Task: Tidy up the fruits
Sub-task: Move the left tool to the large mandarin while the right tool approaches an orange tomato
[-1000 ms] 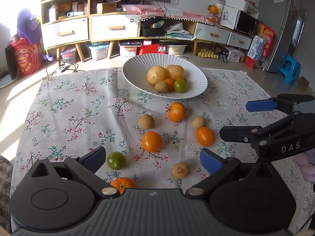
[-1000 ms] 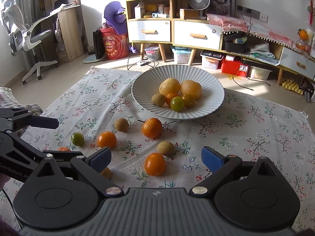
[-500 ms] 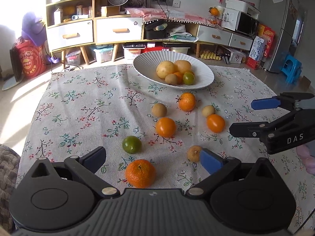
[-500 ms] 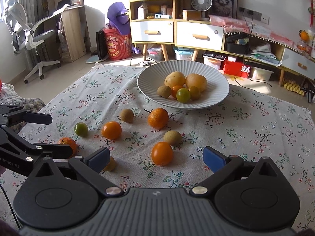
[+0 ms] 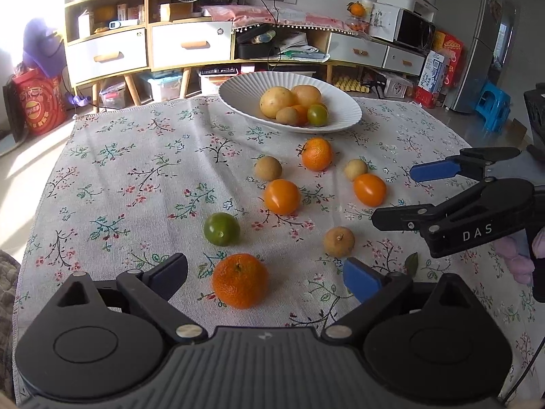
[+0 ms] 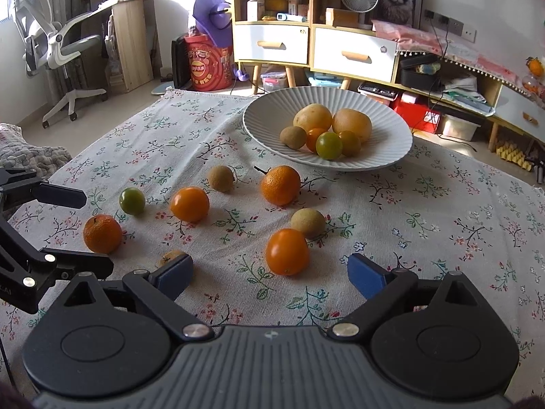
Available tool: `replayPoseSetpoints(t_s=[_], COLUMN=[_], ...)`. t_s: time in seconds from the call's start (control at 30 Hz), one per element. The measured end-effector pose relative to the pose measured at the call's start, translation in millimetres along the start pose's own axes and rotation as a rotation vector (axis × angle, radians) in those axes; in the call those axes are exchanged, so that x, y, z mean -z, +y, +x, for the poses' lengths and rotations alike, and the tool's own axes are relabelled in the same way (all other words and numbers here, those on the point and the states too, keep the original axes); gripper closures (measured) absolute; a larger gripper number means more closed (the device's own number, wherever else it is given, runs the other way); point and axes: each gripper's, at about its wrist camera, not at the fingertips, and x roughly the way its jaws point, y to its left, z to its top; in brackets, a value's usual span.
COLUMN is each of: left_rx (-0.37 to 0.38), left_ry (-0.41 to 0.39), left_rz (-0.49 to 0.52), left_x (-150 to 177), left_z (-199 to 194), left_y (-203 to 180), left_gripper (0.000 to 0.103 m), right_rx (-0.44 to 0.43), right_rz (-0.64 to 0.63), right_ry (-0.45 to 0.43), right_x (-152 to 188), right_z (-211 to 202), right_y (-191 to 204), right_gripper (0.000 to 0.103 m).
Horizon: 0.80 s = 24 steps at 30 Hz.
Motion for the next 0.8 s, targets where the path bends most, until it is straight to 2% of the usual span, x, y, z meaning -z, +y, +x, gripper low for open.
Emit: replayPoseSetpoints(t_s=[0.13, 0.5, 0.8], left_rx=[0.005, -0.008, -0.009], left_ry=[0.023, 0.084, 0.101], left_rz=[-0.004, -0.04, -0.069], left_x=[0.6, 1.9, 1.0], left_z=[1.9, 6.4, 4.8], left_y=[1.9, 6.6, 9.8], left_gripper=[0.023, 0.041, 0.055], right_rx=[0.005, 0.027, 0.039], right_rz=[0.008, 0.017, 0.002], right_ry=[0.007, 0.021, 0.027], right_x=[1.2, 0.7, 0.2], right_z=[5.1, 16.5, 19.0], right_y=[-2.8, -7.1, -4.2], right_gripper=[0.018, 0.041, 0.05])
